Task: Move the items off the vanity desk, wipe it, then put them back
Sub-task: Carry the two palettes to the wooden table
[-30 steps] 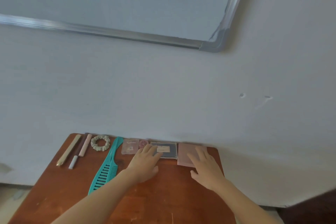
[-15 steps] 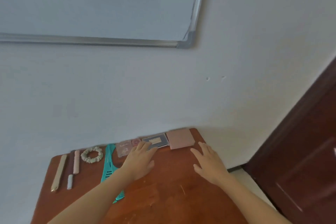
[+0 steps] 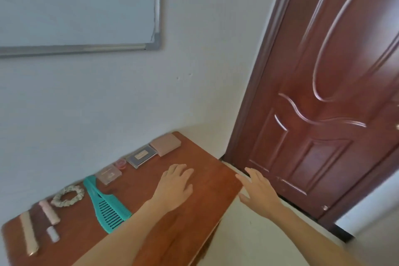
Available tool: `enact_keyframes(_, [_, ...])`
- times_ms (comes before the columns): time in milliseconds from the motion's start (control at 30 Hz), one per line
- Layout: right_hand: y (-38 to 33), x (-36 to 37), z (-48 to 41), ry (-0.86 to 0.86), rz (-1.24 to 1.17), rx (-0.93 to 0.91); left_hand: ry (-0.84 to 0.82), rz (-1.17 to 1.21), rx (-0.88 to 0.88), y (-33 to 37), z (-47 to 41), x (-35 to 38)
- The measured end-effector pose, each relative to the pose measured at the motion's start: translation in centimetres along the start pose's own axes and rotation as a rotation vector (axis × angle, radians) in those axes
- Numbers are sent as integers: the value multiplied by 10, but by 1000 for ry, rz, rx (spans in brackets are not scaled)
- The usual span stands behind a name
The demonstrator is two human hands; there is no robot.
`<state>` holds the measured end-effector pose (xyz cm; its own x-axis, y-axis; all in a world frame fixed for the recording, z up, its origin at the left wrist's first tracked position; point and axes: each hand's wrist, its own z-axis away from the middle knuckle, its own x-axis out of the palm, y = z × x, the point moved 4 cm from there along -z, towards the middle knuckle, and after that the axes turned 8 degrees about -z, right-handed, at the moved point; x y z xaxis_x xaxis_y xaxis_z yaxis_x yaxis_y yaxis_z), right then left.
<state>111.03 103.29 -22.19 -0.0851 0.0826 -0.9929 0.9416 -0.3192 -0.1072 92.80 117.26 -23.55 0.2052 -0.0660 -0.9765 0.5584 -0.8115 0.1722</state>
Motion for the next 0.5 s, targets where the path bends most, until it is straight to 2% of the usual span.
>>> enact_keyframes(200, [48,-15,77,30,168,175,-21,42,200,79,-4,2])
enact_keyframes(400, [93,-29,206,19,161,378,-38,87,440,197,11,10])
enact_keyframes(500, [110,-43,289,95,100,517,-61,115,528,272,36,23])
